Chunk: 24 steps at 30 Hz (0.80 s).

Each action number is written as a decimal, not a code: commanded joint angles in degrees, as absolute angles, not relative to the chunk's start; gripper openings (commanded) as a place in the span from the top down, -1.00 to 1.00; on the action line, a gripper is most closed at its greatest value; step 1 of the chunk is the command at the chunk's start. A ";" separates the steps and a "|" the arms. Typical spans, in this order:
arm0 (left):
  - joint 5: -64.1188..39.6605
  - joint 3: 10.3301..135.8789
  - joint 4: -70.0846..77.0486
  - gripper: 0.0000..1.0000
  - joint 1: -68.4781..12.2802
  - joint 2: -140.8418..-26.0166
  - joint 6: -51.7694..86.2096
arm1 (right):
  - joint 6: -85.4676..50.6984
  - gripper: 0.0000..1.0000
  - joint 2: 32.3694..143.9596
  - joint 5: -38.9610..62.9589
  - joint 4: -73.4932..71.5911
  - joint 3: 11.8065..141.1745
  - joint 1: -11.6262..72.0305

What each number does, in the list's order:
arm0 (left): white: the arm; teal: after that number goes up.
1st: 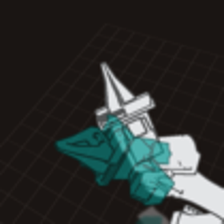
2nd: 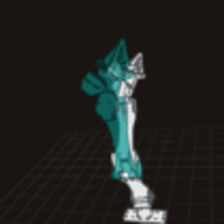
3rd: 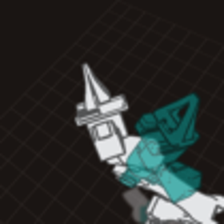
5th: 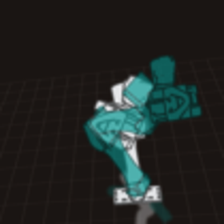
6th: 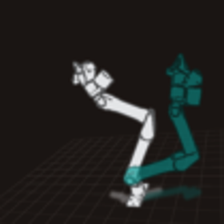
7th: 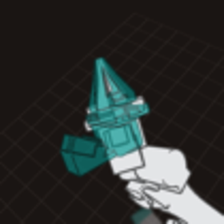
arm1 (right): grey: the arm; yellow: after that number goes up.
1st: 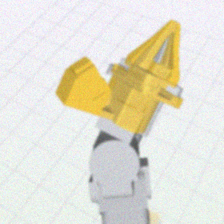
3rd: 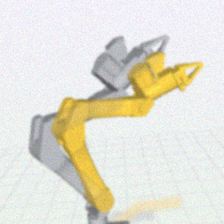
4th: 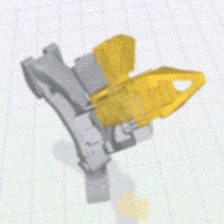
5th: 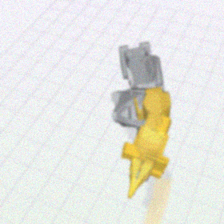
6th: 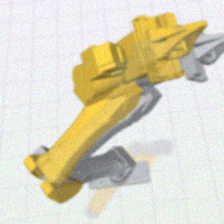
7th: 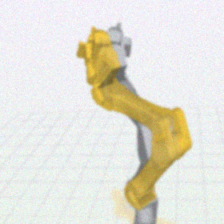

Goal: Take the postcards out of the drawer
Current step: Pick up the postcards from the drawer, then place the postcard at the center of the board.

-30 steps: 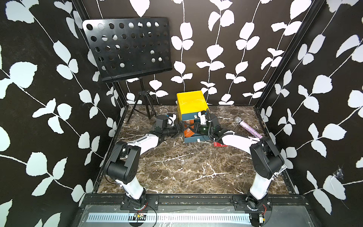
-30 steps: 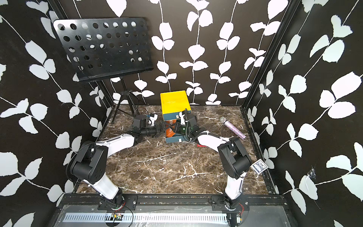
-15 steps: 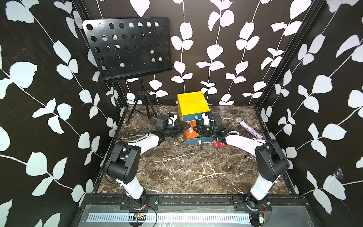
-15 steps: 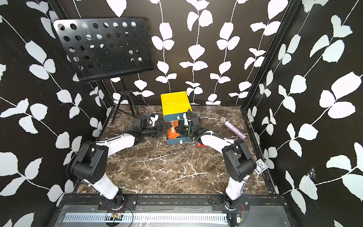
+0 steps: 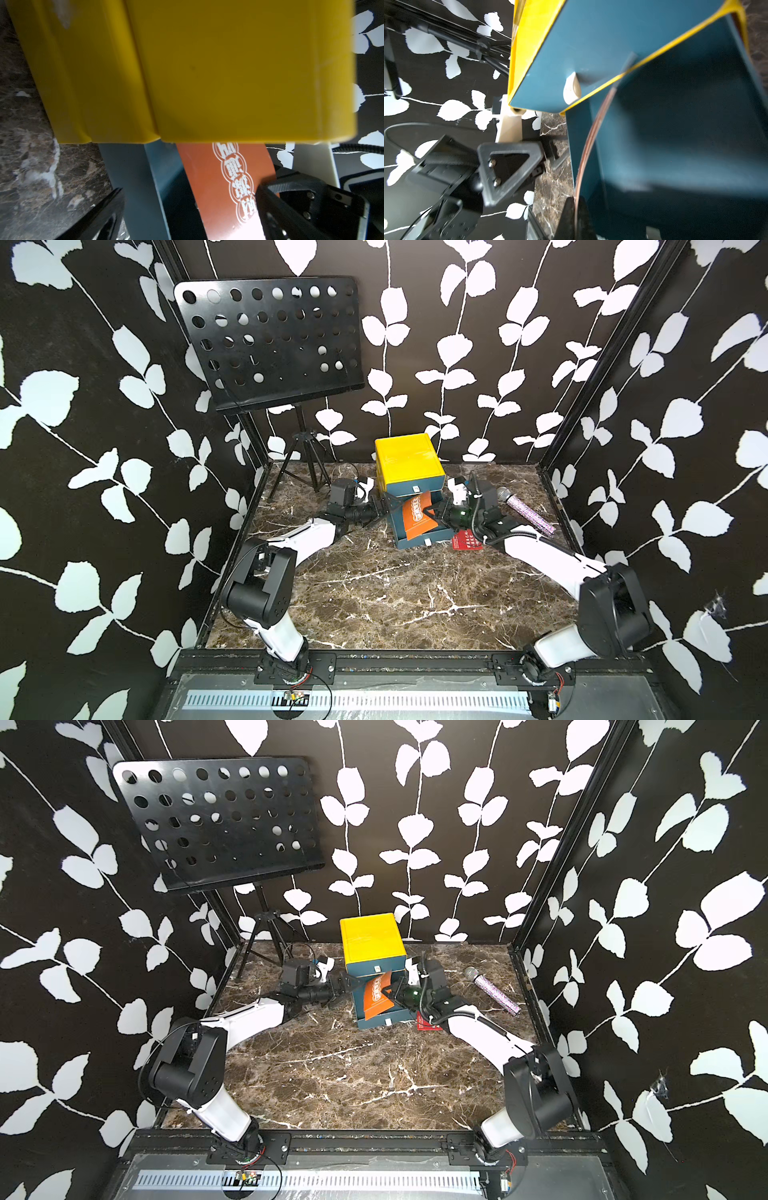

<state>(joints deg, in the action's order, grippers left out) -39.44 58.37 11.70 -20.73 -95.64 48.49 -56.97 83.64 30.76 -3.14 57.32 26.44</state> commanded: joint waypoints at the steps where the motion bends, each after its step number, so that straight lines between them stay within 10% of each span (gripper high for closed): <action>1: -39.50 60.31 8.35 -0.98 -19.37 -92.14 45.66 | -57.10 1.00 79.01 33.72 -3.01 56.35 25.07; 24: -43.78 61.70 18.01 -0.74 -23.74 -85.13 52.42 | -47.88 0.99 66.65 46.56 -5.71 49.01 17.85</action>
<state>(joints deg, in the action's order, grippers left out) -42.06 61.12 11.86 -23.35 -84.90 49.34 -48.14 67.72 44.01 0.03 49.69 18.37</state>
